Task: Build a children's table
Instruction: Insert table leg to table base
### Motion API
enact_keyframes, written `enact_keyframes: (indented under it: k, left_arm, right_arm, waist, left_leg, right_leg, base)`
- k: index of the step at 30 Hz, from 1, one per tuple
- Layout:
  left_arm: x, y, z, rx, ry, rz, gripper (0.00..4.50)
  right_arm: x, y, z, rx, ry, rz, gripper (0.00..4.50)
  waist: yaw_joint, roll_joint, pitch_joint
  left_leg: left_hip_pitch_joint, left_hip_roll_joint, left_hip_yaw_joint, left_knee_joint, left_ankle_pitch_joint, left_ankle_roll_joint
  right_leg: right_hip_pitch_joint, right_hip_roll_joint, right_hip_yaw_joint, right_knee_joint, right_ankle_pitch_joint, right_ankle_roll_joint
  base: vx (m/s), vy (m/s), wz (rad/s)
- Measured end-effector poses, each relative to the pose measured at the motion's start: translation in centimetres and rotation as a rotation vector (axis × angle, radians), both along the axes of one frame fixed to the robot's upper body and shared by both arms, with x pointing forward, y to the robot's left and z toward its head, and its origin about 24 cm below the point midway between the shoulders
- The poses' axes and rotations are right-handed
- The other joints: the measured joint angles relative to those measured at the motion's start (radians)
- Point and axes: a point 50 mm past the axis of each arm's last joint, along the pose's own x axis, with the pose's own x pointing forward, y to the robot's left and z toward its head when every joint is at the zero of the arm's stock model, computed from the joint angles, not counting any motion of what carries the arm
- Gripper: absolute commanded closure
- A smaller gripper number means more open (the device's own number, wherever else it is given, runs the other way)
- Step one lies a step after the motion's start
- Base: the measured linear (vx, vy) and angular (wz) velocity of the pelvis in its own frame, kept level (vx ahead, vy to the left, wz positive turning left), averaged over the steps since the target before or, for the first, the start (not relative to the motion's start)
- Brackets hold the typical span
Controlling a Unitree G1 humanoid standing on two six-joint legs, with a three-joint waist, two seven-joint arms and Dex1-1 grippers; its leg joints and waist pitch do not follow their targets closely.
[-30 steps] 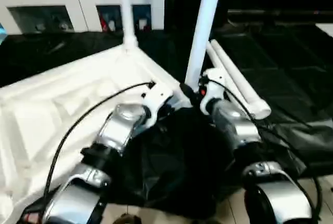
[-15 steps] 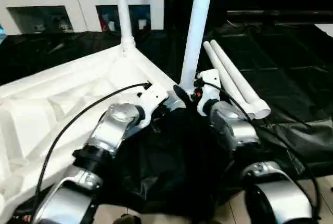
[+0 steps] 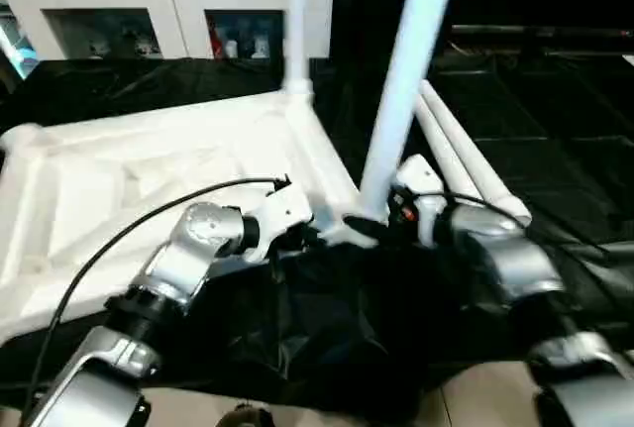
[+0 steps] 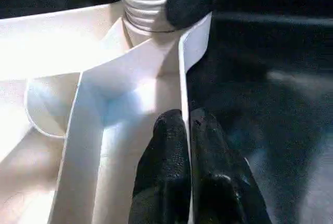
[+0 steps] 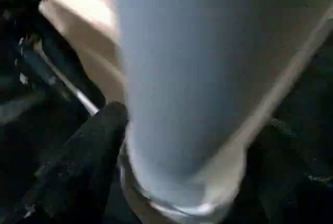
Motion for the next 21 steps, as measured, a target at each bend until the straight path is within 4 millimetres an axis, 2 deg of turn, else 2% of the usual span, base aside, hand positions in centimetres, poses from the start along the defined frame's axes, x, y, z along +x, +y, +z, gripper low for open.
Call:
enact_keyframes:
  k: [1, 3, 5, 14, 17, 21]
  left_arm:
    - [0.0, 0.1, 0.0, 0.001, 0.002, -0.009, 4.5]
    - [-0.1, 0.2, 0.1, 0.005, -0.001, -0.02, 4.5]
    - [-0.1, 0.3, 0.1, 0.007, -0.003, -0.024, 4.5]
    - [-0.1, 0.5, 0.0, 0.005, 0.006, -0.034, 4.5]
    - [0.5, 0.2, -0.2, -0.012, 0.014, 0.051, 4.5]
    - [1.8, -1.0, -0.2, -0.034, 0.028, 0.196, 4.5]
  right_arm:
    - [-0.1, 0.0, 0.1, -0.002, 0.003, 0.012, 1.21]
    - [-0.2, 0.1, 0.2, -0.003, 0.008, 0.038, 1.21]
    - [-0.3, 0.1, 0.2, -0.002, 0.012, 0.043, 1.6]
    - [-0.6, 0.4, -0.1, 0.019, 0.027, 0.035, 1.76]
    - [0.0, 1.3, -0.6, 0.067, 0.023, -0.085, 1.77]
    - [1.7, 2.4, -0.9, 0.116, 0.025, -0.324, 1.78]
  waist:
    - [-0.001, 0.0, 0.0]
    - [-0.003, 0.0, 0.0]
    - [-0.002, 0.0, 0.0]
    - [-0.003, 0.0, 0.0]
    - [-0.009, 0.0, 0.0]
    - [-0.026, 0.0, 0.0]
  left_leg:
    - [0.0, 0.0, 0.0, 0.0, 0.0, 0.0]
    - [0.0, 0.0, 0.0, 0.0, 0.0, 0.0]
    - [0.0, 0.0, 0.0, 0.0, 0.0, 0.0]
    - [0.0, 0.0, 0.0, 0.0, 0.0, 0.0]
    - [0.002, 0.0, 0.0, 0.0, 0.0, 0.0]
    - [0.002, 0.0, 0.0, 0.001, 0.0, 0.0]
  right_leg:
    - [0.0, 0.0, 0.0, 0.0, 0.0, 0.0]
    - [0.0, 0.0, 0.0, 0.0, 0.0, 0.0]
    - [0.0, 0.0, 0.0, 0.0, 0.0, 0.0]
    - [0.0, 0.0, 0.0, 0.0, 0.0, 0.0]
    - [0.0, 0.0, 0.0, 0.001, 0.0, 0.0]
    - [-0.001, 0.0, 0.002, 0.002, 0.0, 0.0]
  base:
    - [0.0, 0.0, 0.0]
    - [0.0, 0.0, 0.0]
    - [0.0, 0.0, 0.0]
    - [0.0, 0.0, 0.0]
    - [0.0, 0.0, 0.0]
    - [0.0, 0.0, 0.0]
